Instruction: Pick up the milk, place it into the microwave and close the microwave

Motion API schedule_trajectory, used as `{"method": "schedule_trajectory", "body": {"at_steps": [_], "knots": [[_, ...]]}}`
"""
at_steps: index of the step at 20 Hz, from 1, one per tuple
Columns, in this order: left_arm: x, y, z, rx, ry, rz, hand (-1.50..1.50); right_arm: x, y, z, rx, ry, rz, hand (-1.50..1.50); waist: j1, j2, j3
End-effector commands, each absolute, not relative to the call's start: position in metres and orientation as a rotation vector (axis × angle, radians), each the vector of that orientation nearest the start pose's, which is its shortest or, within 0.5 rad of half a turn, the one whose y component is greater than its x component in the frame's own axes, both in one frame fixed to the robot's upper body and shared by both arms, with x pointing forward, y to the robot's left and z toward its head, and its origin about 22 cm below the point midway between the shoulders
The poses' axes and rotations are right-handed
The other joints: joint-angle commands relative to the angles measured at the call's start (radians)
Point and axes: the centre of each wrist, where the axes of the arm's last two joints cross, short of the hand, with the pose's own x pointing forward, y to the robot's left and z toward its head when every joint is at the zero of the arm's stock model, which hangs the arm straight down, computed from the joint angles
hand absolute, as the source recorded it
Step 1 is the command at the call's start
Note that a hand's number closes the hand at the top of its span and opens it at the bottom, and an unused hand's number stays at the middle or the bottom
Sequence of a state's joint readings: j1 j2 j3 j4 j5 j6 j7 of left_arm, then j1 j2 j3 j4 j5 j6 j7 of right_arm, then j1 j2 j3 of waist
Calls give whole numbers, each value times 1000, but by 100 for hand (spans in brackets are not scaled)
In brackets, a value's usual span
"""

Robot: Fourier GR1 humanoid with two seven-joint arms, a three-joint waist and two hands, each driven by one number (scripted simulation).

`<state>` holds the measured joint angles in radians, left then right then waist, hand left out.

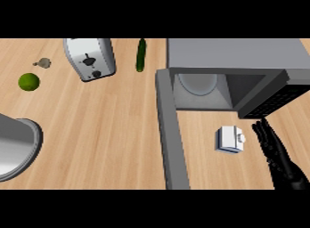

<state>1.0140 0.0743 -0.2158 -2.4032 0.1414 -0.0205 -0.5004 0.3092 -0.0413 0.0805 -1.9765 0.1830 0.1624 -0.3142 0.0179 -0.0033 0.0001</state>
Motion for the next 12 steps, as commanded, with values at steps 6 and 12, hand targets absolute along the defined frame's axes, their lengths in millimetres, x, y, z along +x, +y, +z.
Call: {"method": "schedule_trajectory", "body": {"at_steps": [6, 12], "knots": [[3, 249, 80, 110, -1974, 208, -150, 207, -245, 12, -147, -1924, 338, -150, 3, 0, 0], [-4, 256, 80, 119, -2004, 190, -150, 225, -240, -9, -221, -1907, 287, -150, -1, 1, 0]]}}
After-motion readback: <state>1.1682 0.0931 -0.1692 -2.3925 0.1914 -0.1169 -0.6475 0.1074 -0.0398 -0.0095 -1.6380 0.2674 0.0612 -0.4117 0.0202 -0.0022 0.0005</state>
